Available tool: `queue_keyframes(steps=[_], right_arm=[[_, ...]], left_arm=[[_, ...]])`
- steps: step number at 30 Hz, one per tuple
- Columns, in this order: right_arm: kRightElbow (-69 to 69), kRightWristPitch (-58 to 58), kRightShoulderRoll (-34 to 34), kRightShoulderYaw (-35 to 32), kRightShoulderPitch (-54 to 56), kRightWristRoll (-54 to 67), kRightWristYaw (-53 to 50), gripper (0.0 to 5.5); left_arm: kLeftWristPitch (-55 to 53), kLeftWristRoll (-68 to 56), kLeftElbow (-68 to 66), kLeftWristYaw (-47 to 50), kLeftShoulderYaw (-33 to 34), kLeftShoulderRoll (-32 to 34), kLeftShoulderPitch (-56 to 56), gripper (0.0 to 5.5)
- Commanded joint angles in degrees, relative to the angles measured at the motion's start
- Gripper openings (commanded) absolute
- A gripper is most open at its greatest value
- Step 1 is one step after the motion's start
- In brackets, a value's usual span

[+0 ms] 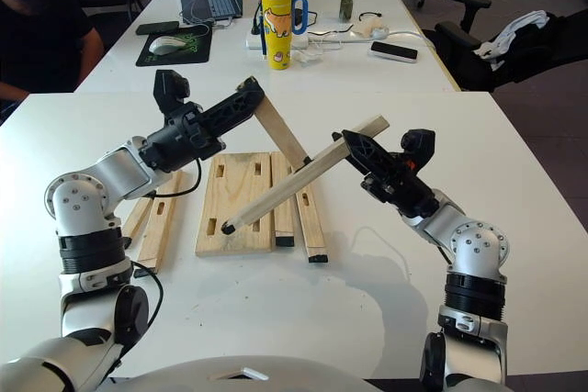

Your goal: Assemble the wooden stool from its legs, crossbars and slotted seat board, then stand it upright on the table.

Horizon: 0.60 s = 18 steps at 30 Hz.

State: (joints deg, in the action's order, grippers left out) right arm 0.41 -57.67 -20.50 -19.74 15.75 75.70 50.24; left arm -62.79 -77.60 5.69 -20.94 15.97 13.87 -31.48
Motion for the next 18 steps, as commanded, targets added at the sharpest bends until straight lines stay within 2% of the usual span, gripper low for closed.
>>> queue_keyframes(steps=[1,2,5,12,18], right_arm=[[-0.69,0.54,-0.88,0.20,0.40,-0.75,0.91,2.55],[-0.67,0.57,-0.84,0.10,0.50,-0.65,0.82,2.37],[-0.49,0.68,-0.81,0.15,0.69,-0.95,0.93,2.03],[0.18,0.27,-1.45,0.46,-0.21,-1.91,1.54,2.03],[0.38,0.25,-5.20,0.74,-2.60,-4.68,4.72,2.03]], left_arm=[[0.69,-0.12,0.17,-0.02,-0.34,0.70,-0.25,0.43],[1.17,0.94,0.41,-0.32,-0.71,1.00,-0.21,0.79],[1.76,0.86,0.49,-0.54,-0.56,1.03,-0.24,1.19],[4.82,0.42,-0.20,1.18,0.96,0.60,-0.97,2.38],[13.37,7.74,-8.86,-0.28,7.17,7.32,-4.29,3.17]])
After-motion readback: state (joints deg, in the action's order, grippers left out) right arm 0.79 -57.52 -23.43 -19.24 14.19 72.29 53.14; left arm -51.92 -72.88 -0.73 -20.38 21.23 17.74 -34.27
